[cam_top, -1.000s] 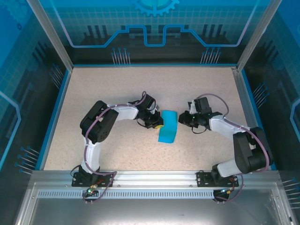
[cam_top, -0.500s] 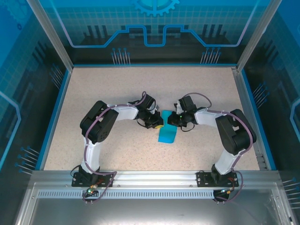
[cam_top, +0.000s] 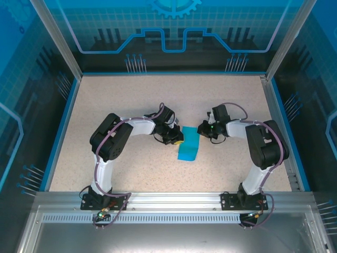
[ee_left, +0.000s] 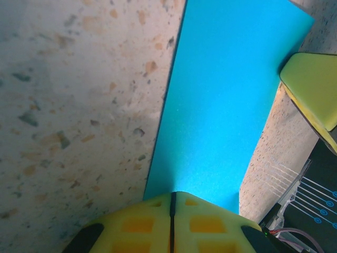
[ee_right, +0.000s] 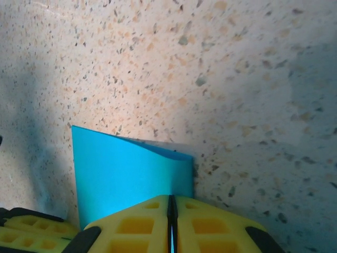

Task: Fold a paper plane with a square sheet of paper (pick it up from the middle)
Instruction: Fold the square sheet of paper in half at the center of the table.

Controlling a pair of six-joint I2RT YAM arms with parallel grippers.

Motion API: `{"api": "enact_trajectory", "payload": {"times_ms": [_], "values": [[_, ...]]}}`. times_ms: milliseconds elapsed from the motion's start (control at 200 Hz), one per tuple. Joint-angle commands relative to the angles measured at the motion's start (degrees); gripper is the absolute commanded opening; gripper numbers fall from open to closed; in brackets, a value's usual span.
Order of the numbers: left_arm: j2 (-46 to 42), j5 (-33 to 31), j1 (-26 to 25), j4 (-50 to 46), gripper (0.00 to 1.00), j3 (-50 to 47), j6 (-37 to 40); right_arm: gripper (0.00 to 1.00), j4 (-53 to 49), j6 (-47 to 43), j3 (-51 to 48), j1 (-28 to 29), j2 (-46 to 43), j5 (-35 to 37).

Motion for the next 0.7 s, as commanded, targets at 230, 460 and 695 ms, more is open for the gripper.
{"api": "enact_trajectory", "payload": {"times_ms": [230,460,695], "values": [[8.0,-7.9,-0.9,-10.5,0.09,-4.5,-0.5,0.12,-1.5,0.0,0.7,5.7,-6.0,-0.2],[7.9,-7.9,-0.9,-10.4,0.09,-4.7,-0.6,0.12,5.0,5.0,-2.5,8.0,0.2,-2.6],[8.0,-8.3,-0.9,-10.9,0.09,-5.2,-0.2,0.11,6.2,3.9,-6.6,4.4,0.5,-0.6]]}}
